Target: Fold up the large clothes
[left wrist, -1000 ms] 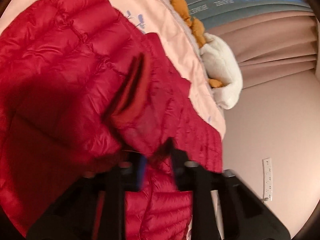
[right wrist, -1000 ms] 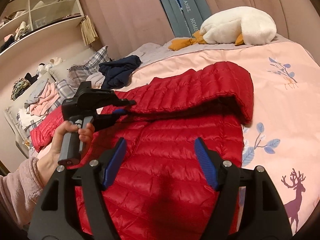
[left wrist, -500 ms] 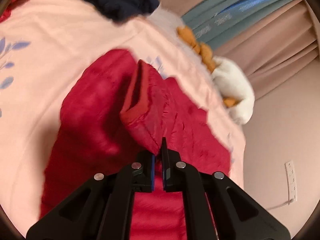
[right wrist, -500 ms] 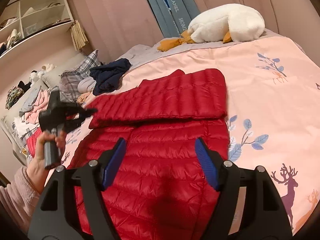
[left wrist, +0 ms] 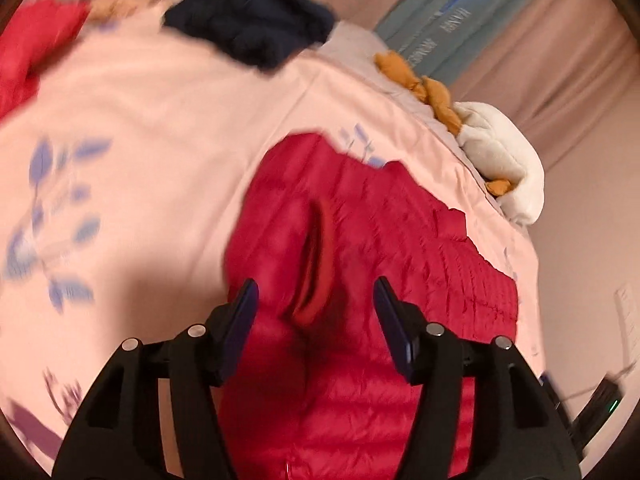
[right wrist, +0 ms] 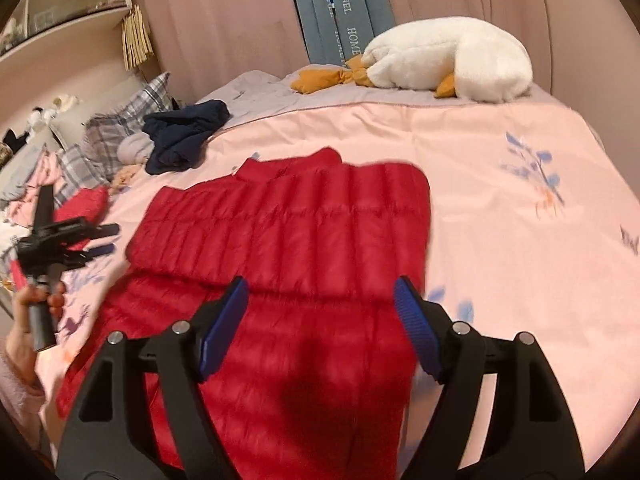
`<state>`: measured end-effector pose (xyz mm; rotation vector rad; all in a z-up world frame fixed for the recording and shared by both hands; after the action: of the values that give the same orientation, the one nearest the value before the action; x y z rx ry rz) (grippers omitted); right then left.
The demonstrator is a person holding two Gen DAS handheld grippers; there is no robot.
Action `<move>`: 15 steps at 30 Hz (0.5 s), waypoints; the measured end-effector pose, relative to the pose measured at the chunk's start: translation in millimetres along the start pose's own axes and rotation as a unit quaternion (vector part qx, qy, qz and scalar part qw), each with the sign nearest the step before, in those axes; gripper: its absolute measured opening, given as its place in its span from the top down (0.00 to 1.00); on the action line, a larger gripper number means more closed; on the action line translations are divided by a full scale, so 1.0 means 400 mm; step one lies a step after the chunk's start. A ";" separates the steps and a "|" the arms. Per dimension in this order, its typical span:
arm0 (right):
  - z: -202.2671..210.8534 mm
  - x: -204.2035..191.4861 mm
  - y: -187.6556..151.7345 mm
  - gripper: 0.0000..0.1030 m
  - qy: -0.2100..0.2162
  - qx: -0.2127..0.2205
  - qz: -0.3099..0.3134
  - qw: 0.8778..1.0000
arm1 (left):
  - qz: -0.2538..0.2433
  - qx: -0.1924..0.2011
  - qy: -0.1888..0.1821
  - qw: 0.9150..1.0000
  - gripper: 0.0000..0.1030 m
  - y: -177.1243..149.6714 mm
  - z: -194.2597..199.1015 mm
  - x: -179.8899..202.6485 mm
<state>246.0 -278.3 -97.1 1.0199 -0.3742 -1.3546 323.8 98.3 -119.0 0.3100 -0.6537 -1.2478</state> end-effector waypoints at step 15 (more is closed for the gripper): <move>-0.343 0.171 0.045 0.42 -0.066 -0.087 -0.043 0.993 | -0.159 -0.011 0.091 0.983 0.81 0.004 -0.207 0.130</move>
<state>375.7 -290.4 -179.8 0.8121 -0.3072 -1.5096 384.5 39.2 -167.7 0.5195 -0.4426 -1.5094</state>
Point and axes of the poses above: each gripper's, at about its wrist camera, not at the fingertips, and z roughly against the way its jaws point, x to its right, y to its top, the point moved 4 cm from there along -z, roughly the way its jaws point, and after that the axes turned 14 degrees about y, right-handed, at the moved point
